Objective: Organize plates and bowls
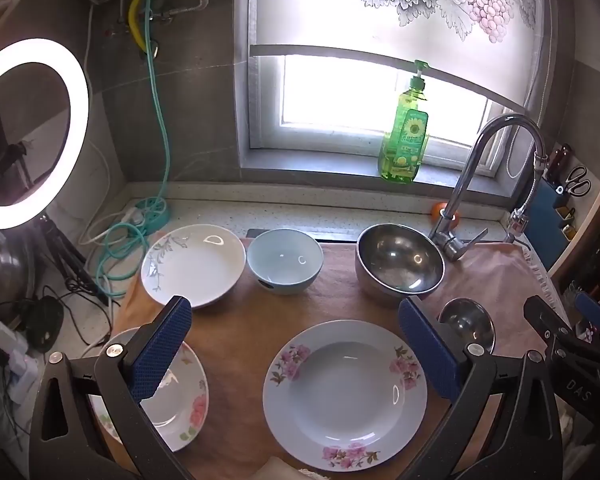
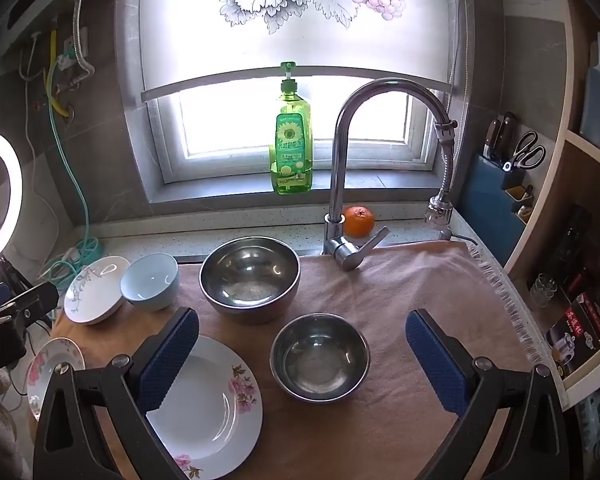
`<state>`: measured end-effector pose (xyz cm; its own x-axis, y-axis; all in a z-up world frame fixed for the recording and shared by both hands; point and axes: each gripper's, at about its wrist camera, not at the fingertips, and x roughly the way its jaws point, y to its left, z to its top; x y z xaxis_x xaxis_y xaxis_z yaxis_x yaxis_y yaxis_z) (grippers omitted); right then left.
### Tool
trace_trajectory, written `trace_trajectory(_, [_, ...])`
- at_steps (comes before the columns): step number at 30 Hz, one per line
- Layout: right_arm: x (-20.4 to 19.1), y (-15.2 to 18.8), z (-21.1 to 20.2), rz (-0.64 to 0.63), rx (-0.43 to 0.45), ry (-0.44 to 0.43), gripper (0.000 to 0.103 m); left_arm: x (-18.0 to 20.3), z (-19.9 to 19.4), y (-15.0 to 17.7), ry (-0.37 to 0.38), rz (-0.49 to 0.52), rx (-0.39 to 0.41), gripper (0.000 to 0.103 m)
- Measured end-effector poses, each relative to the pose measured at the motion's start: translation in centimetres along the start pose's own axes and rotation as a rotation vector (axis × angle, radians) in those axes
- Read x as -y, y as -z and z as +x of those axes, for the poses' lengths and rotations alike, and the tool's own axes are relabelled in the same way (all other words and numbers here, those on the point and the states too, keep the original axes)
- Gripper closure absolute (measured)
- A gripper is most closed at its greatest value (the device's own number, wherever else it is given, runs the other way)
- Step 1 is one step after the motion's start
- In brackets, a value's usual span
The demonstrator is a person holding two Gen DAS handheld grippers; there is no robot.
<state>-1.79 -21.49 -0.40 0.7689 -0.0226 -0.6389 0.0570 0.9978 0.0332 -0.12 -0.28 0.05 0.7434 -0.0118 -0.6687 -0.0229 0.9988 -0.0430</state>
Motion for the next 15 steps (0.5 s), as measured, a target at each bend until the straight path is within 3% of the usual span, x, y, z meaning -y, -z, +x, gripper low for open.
trace_trajectory(15, [0.33, -0.08, 0.02, 0.007, 0.004, 0.010, 0.001, -0.12, 0.16, -0.16, 0.002, 0.000, -0.001, 0.000])
